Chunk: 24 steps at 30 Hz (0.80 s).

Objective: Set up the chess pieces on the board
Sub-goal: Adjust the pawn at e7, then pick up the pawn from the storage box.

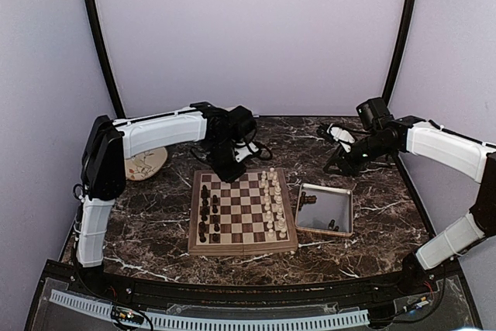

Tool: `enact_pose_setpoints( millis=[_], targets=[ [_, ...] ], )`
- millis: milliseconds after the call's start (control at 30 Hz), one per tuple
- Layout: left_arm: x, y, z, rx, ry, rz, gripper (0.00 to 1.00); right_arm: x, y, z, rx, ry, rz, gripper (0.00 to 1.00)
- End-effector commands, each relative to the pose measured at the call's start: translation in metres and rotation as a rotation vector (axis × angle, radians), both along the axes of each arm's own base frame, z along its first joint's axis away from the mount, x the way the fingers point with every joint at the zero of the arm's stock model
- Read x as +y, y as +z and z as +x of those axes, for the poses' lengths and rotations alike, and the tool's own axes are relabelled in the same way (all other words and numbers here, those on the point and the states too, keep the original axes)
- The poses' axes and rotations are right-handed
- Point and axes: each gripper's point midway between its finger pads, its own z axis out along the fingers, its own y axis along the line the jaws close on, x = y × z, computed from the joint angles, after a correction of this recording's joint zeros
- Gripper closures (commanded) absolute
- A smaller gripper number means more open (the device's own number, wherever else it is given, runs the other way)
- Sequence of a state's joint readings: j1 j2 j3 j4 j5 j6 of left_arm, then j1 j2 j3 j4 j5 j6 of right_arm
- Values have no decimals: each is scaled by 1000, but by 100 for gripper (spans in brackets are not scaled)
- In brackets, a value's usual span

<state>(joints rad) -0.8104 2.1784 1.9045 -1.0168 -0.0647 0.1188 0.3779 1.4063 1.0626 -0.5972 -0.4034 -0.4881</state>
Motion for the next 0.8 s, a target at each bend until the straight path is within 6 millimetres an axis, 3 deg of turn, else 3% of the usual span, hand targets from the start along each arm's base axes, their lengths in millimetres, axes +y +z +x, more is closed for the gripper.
enact_pose_setpoints(
  millis=[0,200,300,400,433,500,767],
  targets=[
    [-38,61,20,-166,-6,-171,94,-11,-2,9,-40,-38,-51,65],
    [-75,112,14,-262,-76,-373,73,-29,-30,0,35,-51,-176,61],
    [-81,132,16,-360,-107,-471,64,-30,-38,-13,90,-20,-196,60],
    [-77,169,13,-524,-145,-616,52,-33,-47,-28,146,16,-234,60],
    [-72,163,9,-552,-154,-635,48,-34,-50,-32,162,27,-247,61],
    [-64,172,7,-625,-152,-675,43,-36,-56,-43,194,47,-265,63],
    [-37,162,8,-702,-77,-638,42,-31,-83,-84,279,168,-367,63]
  ],
)
